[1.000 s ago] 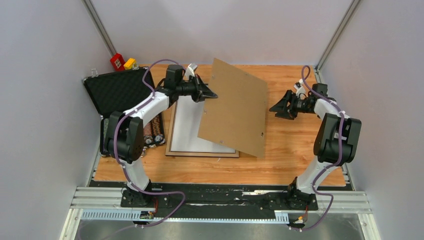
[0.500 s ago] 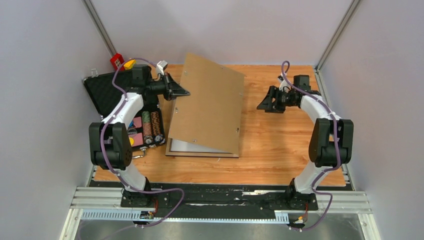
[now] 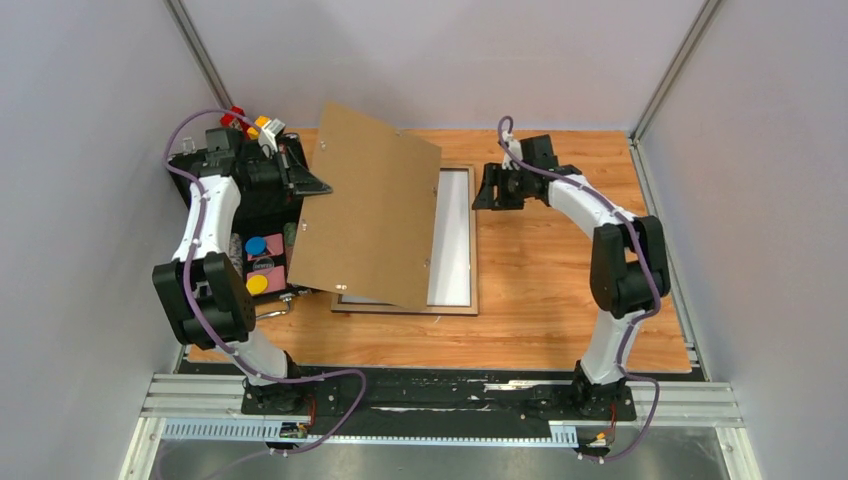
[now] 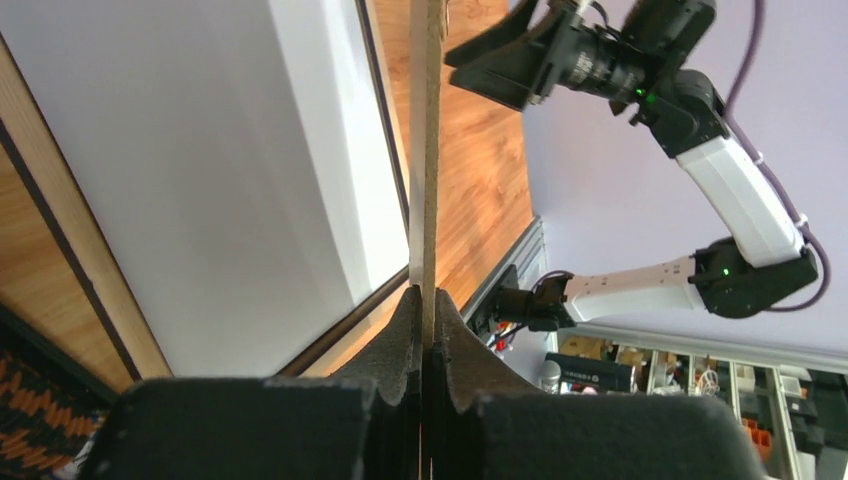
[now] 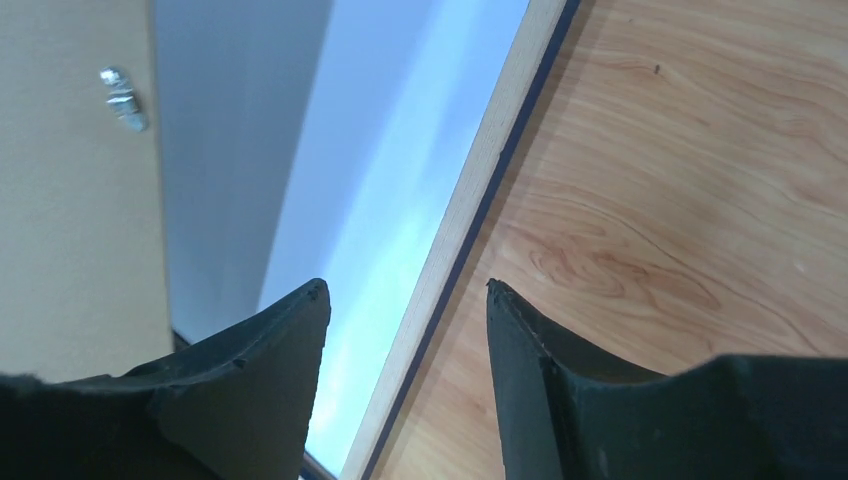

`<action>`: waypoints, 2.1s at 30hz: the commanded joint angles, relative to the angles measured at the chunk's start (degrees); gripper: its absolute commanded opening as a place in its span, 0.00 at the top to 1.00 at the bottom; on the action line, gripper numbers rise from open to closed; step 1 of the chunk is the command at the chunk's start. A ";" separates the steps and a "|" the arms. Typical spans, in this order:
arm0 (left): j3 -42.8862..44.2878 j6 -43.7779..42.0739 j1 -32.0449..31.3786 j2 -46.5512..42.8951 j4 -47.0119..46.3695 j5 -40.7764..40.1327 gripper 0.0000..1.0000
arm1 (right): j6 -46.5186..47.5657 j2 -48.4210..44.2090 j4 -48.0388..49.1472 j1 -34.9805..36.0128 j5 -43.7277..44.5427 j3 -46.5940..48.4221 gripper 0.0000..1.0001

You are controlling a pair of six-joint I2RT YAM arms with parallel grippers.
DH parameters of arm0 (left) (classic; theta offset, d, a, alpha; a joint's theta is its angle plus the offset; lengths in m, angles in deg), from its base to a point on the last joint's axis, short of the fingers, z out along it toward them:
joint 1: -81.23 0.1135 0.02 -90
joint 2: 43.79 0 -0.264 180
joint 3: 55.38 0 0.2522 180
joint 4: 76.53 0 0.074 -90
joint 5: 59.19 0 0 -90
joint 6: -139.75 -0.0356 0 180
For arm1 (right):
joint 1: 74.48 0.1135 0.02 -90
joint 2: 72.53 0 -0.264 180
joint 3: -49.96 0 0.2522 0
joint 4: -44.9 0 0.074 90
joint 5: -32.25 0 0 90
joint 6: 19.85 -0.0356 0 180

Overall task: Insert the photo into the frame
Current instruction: Turn over the photo frame item at the center of the board, then move the photo frame to the center of the board.

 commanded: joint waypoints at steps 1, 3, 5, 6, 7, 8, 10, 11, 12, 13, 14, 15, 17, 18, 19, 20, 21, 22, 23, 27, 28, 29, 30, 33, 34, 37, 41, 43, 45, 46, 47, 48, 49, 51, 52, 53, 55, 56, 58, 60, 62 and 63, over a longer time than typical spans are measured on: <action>3.32 -8.02 1.50 -0.72 9.53 6.05 1.00 | -1.37 5.81 1.25 2.39 6.79 4.02 0.43; 3.28 -8.31 1.97 -0.80 10.11 6.47 1.00 | -1.51 7.82 1.30 3.09 7.40 5.27 0.44; 3.28 -8.32 2.27 -0.71 10.39 6.91 1.00 | -1.54 9.25 1.27 3.88 8.12 5.88 0.45; 3.32 -8.21 2.30 -0.65 10.44 7.16 1.00 | -1.54 9.86 1.30 4.17 8.44 5.96 0.46; 3.47 -8.15 2.33 -0.50 10.38 7.27 1.00 | -1.54 10.40 1.30 4.51 8.61 6.06 0.46; 3.55 -8.15 2.33 -0.26 10.42 7.31 1.00 | -1.54 10.79 1.25 4.73 8.78 6.13 0.47; 4.09 -8.59 2.35 -0.06 10.63 7.33 1.00 | -1.54 11.67 1.29 5.11 9.20 6.11 0.48; 4.45 -8.78 2.34 -0.02 10.85 7.27 1.00 | -1.54 11.96 1.29 5.20 9.20 6.11 0.49; 4.67 -8.92 2.34 0.01 10.91 7.23 1.00 | -1.61 12.27 1.25 5.26 9.17 6.09 0.50; 4.72 -8.94 2.36 0.02 10.92 7.17 1.00 | -1.67 12.55 1.25 5.33 9.08 6.07 0.50; 4.72 -8.96 2.35 -0.02 10.86 7.18 1.00 | -1.75 12.89 1.30 5.29 9.05 6.11 0.51; 4.70 -8.96 2.34 0.00 10.75 7.19 1.00 | -1.79 13.13 1.29 5.32 9.08 6.16 0.52; 4.57 -8.89 2.34 0.02 10.60 7.14 1.00 | -1.95 13.65 1.29 5.26 8.94 6.37 0.55; 4.55 -8.88 2.34 0.07 10.53 7.09 1.00 | -2.09 13.87 1.30 5.38 8.79 6.38 0.56; 4.53 -8.92 2.34 0.09 10.43 7.03 1.00 | -2.27 14.07 1.25 5.31 8.61 6.49 0.56; 4.58 -8.90 2.34 0.10 10.31 6.99 1.00 | -2.36 14.33 1.22 5.27 8.43 6.54 0.58; 4.59 -8.89 2.34 0.11 10.20 6.87 1.00 | -2.42 14.43 1.21 5.30 8.35 6.58 0.59; 4.60 -8.88 2.34 0.11 10.15 6.82 1.00 | -2.44 14.54 1.21 5.27 8.37 6.63 0.60; 4.60 -8.77 2.34 0.11 9.98 6.70 1.00 | -2.51 14.63 1.21 5.23 8.37 6.73 0.61; 4.60 -8.12 2.34 0.38 9.08 6.56 1.00 | -2.65 14.73 1.18 5.30 8.41 6.74 0.66; 4.55 -8.01 2.34 0.51 8.81 6.62 1.00 | -2.60 14.82 1.18 5.28 8.44 6.72 0.68; 4.53 -7.83 2.34 0.57 8.62 6.67 1.00 | -2.64 14.91 1.21 5.24 8.45 6.68 0.69; 4.43 -7.69 2.38 0.62 8.17 6.72 1.00 | -2.64 14.90 1.17 5.31 8.58 6.70 0.71; 3.88 -6.71 2.36 0.57 6.77 6.74 1.00 | -2.77 14.91 1.02 5.30 9.33 6.45 0.76; 3.36 -6.39 2.34 0.52 5.80 6.75 1.00 | -2.83 14.77 1.02 5.25 9.69 6.28 0.78; 1.71 -4.37 2.35 0.31 3.02 6.46 1.00 | -3.21 14.14 1.00 5.28 10.14 5.52 0.80; 0.70 -3.86 2.36 0.45 0.53 4.72 1.00 | -3.92 12.69 1.20 5.22 10.84 3.38 0.83; 0.66 -4.55 2.32 0.54 0.18 3.92 1.00 | -4.14 11.73 1.50 5.23 11.21 2.05 0.84; 0.24 -4.71 2.26 0.55 -0.69 3.55 1.00 | -4.49 10.70 2.04 5.15 11.54 0.62 0.86; 0.00 -4.26 2.25 0.55 -1.76 3.61 1.00 | -4.66 10.10 2.42 5.15 11.72 -0.12 0.87; -0.64 -3.84 2.25 0.55 -3.21 3.70 1.00 | -4.84 9.62 2.67 5.14 11.94 -0.70 0.88; -1.01 -2.63 2.21 0.55 -4.03 3.98 1.00 | -4.98 9.10 2.93 5.12 12.23 -1.30 0.89; -1.92 -2.02 2.06 0.59 -5.65 4.19 1.00 | -5.15 8.46 3.15 5.11 12.50 -1.87 0.90; -3.25 0.18 1.62 0.57 -8.18 4.71 1.00 | -5.50 7.01 3.88 4.80 12.87 -3.29 0.91; -4.15 1.54 1.45 0.51 -8.88 4.76 1.00 | -5.68 6.27 4.37 4.71 12.98 -4.05 0.92; -4.66 3.20 0.88 0.49 -10.84 4.82 1.00 | -5.81 5.60 4.73 4.50 13.25 -5.11 0.92; -6.40 6.53 0.03 0.16 -14.63 4.69 1.00 | -6.14 4.05 5.64 4.29 13.81 -6.69 0.93; -7.69 8.01 -0.59 -0.01 -16.37 4.72 1.00 | -6.29 3.34 5.96 4.15 14.01 -7.41 0.94; -9.39 12.30 -1.46 -0.03 -21.55 4.72 1.00 | -6.63 2.11 6.79 3.73 14.62 -8.61 0.94; -10.45 16.30 -2.38 0.29 -26.41 4.93 1.00 | -6.51 1.12 7.38 3.20 14.82 -9.48 0.95; -10.65 18.69 -3.65 0.85 -30.06 4.97 1.00 | -6.26 0.44 7.56 2.69 14.76 -9.94 0.95; -10.59 19.59 -4.08 1.05 -30.54 4.96 1.00 | -6.20 0.07 7.61 2.30 14.77 -10.13 0.95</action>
